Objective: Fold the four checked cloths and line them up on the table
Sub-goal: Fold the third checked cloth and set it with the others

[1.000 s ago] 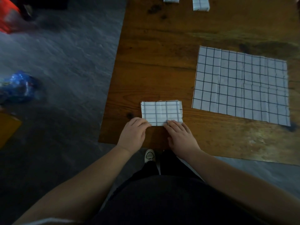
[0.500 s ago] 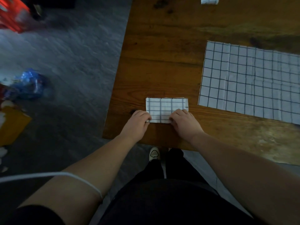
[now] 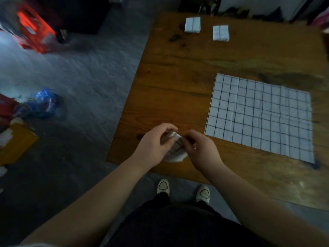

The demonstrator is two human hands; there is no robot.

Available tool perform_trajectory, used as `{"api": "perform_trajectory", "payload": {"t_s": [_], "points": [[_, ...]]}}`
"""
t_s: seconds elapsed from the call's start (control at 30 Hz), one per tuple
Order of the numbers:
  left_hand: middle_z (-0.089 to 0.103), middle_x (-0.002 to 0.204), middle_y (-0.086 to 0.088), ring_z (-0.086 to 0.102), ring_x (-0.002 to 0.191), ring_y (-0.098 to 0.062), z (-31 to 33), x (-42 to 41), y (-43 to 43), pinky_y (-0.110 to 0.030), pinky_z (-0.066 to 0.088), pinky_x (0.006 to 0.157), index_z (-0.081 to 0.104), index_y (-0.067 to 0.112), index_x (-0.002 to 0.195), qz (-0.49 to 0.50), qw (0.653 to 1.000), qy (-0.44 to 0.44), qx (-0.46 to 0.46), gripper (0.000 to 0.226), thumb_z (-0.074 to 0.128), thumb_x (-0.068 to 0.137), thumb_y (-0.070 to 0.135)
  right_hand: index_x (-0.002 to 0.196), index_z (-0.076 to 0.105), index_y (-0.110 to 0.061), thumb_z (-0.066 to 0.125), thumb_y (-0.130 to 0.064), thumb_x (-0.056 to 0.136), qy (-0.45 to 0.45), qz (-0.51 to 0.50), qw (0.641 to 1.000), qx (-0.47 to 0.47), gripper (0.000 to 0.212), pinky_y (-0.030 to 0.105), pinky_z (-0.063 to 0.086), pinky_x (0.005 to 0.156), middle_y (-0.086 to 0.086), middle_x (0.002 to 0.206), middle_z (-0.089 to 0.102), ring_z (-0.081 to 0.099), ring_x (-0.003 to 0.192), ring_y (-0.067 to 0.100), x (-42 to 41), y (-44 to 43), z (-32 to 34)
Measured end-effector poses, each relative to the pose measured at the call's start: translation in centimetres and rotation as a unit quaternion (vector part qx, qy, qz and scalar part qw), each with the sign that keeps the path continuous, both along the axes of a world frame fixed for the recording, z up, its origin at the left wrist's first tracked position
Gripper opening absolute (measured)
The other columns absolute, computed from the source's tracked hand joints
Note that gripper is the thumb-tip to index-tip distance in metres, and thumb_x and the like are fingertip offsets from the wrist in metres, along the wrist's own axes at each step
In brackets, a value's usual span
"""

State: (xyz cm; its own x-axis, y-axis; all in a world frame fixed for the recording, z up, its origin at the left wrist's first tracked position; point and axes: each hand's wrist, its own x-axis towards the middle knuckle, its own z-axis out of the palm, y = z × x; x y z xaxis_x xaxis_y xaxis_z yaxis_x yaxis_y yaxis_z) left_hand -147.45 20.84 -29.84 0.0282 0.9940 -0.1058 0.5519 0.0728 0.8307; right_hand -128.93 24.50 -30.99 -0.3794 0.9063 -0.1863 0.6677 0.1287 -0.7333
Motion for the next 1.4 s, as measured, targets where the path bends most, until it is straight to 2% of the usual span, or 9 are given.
{"api": "perform_trajectory", "payload": {"t_s": [0.13, 0.23, 0.37, 0.5, 0.67, 1.0, 1.2, 1.27, 1.4], "points": [[0.068, 0.104, 0.014, 0.062, 0.099, 0.006, 5.6, 4.4, 0.0, -0.012, 0.051, 0.079, 0.063, 0.036, 0.111, 0.07, 0.993, -0.095, -0.026, 0.016, 0.066, 0.097, 0.029, 0.095, 0.061, -0.04, 0.06, -0.031, 0.098, 0.056, -0.011, 0.998, -0.008, 0.009, 0.012, 0.049, 0.063, -0.017, 0.092, 0.065, 0.061, 0.086, -0.006, 4.5, 0.2, 6.0], [0.07, 0.096, 0.016, 0.065, 0.093, 0.001, 9.2, 8.1, 0.2, -0.013, 0.052, 0.072, 0.065, 0.038, 0.099, 0.088, 0.987, -0.132, -0.004, 0.009, 0.066, 0.097, 0.03, 0.09, 0.057, -0.044, 0.06, -0.028, 0.097, 0.08, 0.012, 0.996, 0.037, 0.017, 0.005, 0.047, 0.07, -0.017, 0.09, 0.064, 0.058, 0.09, -0.011, 8.2, 0.3, 9.9], [0.069, 0.093, 0.013, 0.066, 0.089, -0.005, 12.9, 13.0, 0.4, -0.018, 0.054, 0.073, 0.067, 0.034, 0.096, 0.085, 0.984, -0.147, 0.059, 0.008, 0.064, 0.098, 0.027, 0.09, 0.056, -0.045, 0.055, -0.034, 0.094, 0.082, 0.035, 0.989, 0.118, 0.012, 0.014, 0.053, 0.068, -0.018, 0.087, 0.063, 0.061, 0.087, -0.004, 12.6, 0.4, 13.8], [0.068, 0.095, 0.011, 0.067, 0.091, -0.006, 15.3, 17.5, 0.0, -0.022, 0.057, 0.075, 0.062, 0.032, 0.103, 0.088, 0.981, -0.117, 0.131, 0.01, 0.066, 0.096, 0.026, 0.088, 0.06, -0.039, 0.055, -0.032, 0.092, 0.104, 0.04, 0.978, 0.178, 0.01, 0.026, 0.057, 0.066, -0.017, 0.083, 0.063, 0.063, 0.083, 0.003, 16.9, 0.1, 16.1], [0.064, 0.1, 0.011, 0.066, 0.095, -0.009, 17.6, 22.0, -0.4, -0.019, 0.056, 0.077, 0.055, 0.027, 0.098, 0.065, 0.959, -0.068, 0.268, 0.017, 0.067, 0.091, 0.017, 0.092, 0.058, -0.036, 0.059, -0.022, 0.092, 0.115, 0.029, 0.95, 0.289, 0.014, 0.014, 0.051, 0.067, -0.023, 0.089, 0.059, 0.061, 0.087, 0.0, 21.5, -0.7, 18.4], [0.067, 0.1, 0.017, 0.066, 0.097, -0.006, 20.1, 26.1, 0.7, -0.019, 0.056, 0.078, 0.062, 0.031, 0.098, 0.033, 0.962, -0.074, 0.26, 0.009, 0.063, 0.09, 0.028, 0.102, 0.066, -0.02, 0.049, -0.025, 0.093, 0.079, 0.002, 0.891, 0.447, 0.02, 0.031, 0.056, 0.059, -0.01, 0.094, 0.063, 0.058, 0.082, 0.008, 26.3, -0.5, 19.2], [0.056, 0.109, 0.026, 0.054, 0.112, -0.001, 20.4, 26.9, 1.4, -0.016, 0.048, 0.089, 0.058, 0.04, 0.098, 0.02, 0.94, 0.079, 0.331, 0.012, 0.063, 0.091, 0.032, 0.101, 0.069, -0.016, 0.048, -0.026, 0.094, 0.027, -0.016, 0.867, 0.498, 0.024, 0.029, 0.047, 0.064, -0.006, 0.089, 0.065, 0.057, 0.076, 0.011, 27.6, -0.1, 19.2], [0.053, 0.104, 0.024, 0.051, 0.108, -0.001, 20.7, 27.0, 1.4, -0.018, 0.046, 0.088, 0.058, 0.041, 0.091, 0.03, 0.944, 0.1, 0.314, 0.007, 0.063, 0.09, 0.036, 0.102, 0.069, -0.017, 0.049, -0.028, 0.095, 0.003, -0.025, 0.862, 0.505, 0.024, 0.033, 0.047, 0.07, -0.006, 0.091, 0.066, 0.059, 0.078, 0.013, 27.9, 0.2, 19.1], [0.067, 0.095, 0.016, 0.065, 0.091, -0.005, 21.7, 27.1, 1.7, -0.022, 0.057, 0.072, 0.065, 0.038, 0.088, -0.008, 0.987, -0.09, 0.131, 0.008, 0.058, 0.089, 0.041, 0.102, 0.07, -0.019, 0.051, -0.03, 0.097, -0.013, -0.041, 0.856, 0.515, 0.023, 0.034, 0.041, 0.08, -0.007, 0.095, 0.067, 0.059, 0.085, 0.015, 28.1, 0.8, 18.7]]}}
